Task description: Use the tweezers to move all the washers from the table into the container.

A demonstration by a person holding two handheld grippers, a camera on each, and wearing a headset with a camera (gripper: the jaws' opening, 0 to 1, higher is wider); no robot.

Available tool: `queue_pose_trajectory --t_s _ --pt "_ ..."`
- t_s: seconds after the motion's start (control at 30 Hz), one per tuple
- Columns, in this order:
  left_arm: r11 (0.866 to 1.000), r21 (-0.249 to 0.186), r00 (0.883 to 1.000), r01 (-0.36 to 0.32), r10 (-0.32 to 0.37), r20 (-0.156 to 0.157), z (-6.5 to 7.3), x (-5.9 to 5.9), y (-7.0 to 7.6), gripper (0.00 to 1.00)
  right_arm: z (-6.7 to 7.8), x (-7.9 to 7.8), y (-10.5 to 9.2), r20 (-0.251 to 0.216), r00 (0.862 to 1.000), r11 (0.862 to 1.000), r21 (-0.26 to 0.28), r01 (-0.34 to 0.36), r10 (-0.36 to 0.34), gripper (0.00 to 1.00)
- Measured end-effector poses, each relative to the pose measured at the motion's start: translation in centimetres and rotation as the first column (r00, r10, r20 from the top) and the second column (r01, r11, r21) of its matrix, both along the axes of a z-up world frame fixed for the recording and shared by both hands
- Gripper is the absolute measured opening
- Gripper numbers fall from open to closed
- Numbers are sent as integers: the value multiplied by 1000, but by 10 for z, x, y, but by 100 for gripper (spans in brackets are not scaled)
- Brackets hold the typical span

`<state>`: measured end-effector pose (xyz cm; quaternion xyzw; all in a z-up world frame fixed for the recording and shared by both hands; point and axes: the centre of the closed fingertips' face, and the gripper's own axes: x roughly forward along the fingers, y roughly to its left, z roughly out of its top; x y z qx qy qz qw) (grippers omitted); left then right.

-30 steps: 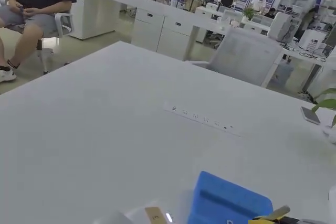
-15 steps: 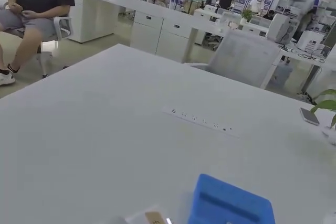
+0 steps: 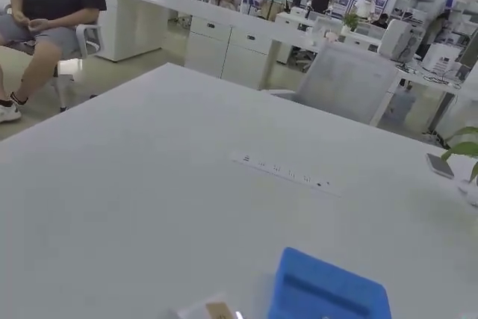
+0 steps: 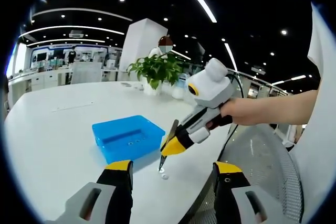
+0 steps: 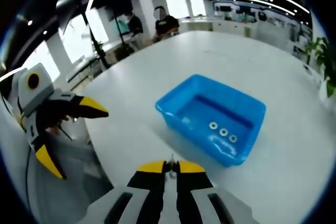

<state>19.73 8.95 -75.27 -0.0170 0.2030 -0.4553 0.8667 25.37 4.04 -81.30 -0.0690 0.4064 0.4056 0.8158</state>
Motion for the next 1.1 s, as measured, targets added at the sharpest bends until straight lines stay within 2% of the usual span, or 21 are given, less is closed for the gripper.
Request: queue_pose_trajectory --t_s 0.33,0.53,0.77,1.1 --pt "1000 -6 1000 -1 1 -2 1 0 -1 61 -3 -3 -1 -11 1000 1000 -21 -20 20 4" --pt "1000 -8 1000 -1 1 -3 2 0 -1 61 -5 -4 1 -2 999 998 -53 -43 43 4" --pt "1000 -8 1000 1 -1 -4 2 -1 -1 61 -5 -3 3 7 998 996 -65 -56 57 4" --pt "1000 -6 1000 2 -2 -6 1 0 0 60 -6 -8 9 58 992 986 -131 -106 115 4"
